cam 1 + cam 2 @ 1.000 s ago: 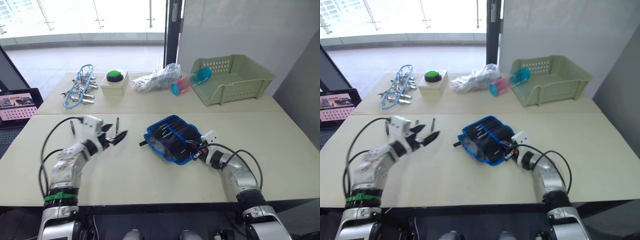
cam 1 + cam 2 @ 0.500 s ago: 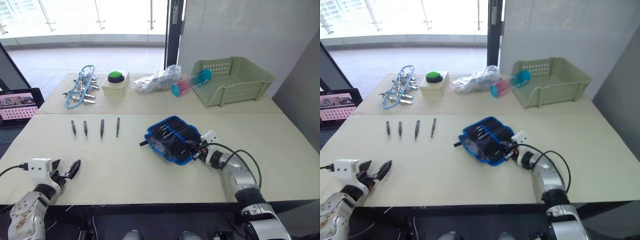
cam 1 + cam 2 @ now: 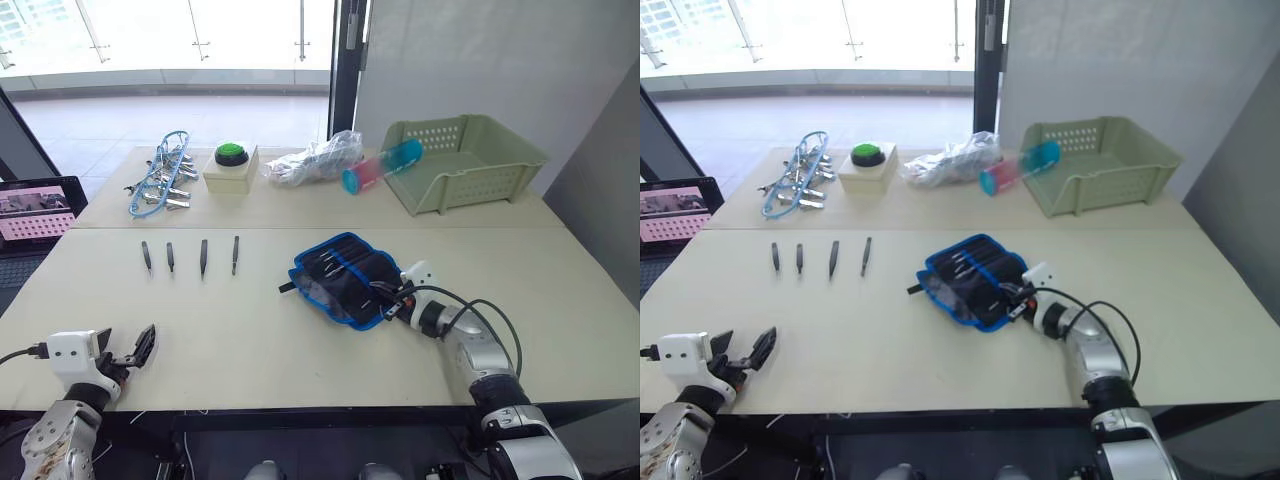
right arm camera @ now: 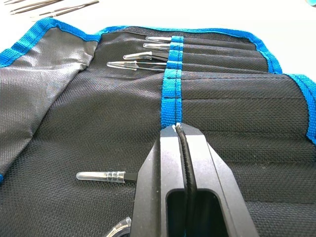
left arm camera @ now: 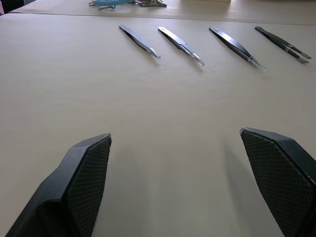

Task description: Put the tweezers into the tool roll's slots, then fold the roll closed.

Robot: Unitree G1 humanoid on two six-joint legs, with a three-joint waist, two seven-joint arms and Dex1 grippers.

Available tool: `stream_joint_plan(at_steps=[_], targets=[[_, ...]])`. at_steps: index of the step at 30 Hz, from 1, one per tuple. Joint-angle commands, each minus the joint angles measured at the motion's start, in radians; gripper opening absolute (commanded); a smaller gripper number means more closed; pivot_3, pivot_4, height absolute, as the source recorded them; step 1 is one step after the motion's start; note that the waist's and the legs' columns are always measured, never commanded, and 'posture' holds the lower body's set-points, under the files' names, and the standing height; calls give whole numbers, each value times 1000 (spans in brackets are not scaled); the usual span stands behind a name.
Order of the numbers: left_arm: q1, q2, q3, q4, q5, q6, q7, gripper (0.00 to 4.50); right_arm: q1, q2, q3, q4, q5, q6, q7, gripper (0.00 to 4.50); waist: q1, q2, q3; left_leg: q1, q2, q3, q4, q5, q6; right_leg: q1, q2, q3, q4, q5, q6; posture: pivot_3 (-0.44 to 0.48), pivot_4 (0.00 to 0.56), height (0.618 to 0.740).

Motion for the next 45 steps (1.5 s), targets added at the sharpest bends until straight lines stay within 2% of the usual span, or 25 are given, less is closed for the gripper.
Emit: stream_joint_plan(at_steps=[1,7,11,20,31,34,45], targets=[[-104,6,-28,-6,12,7,73,4422,31,6,24,46,-34,30,-4,0,1,0,0,0,0,0,0,0,0,0,0,0,0,0,0,0,150,740],[-304,-7,-65,157,62,20,218,4422,54,8,23,1,-28,43,-12,0,-2,-1,-1,-1,-1,1,0,0,0,-1,0,0,-1,0,0,0,150,740],[-389,16,-72,273,92,6,272,4422,74,10,18,-35,-22,56,-19,0,-1,-1,-1,-2,-1,1,0,0,0,-2,0,0,0,0,0,0,150,740],[-560,54,-66,501,83,-9,281,4422,111,15,30,-105,-28,85,-39,0,2,-2,-1,-3,-2,0,0,0,0,-2,-1,-2,0,0,0,0,150,740],[-741,147,-108,826,143,-56,297,4422,122,14,48,-144,-44,99,-47,0,-1,-2,-1,-3,-2,0,-1,0,0,-3,-1,-7,1,0,0,0,150,740],[-769,153,-133,895,165,-56,304,3609,123,14,46,-150,-44,101,-50,0,-1,-2,-1,-3,-2,-1,-1,0,0,-3,-2,-8,1,0,0,0,150,740],[-817,183,-170,1014,220,-135,357,17,128,11,50,-160,-60,95,-63,0,1,-2,-1,-2,-2,-1,-1,0,0,-3,-2,-9,2,0,0,0,150,740]])
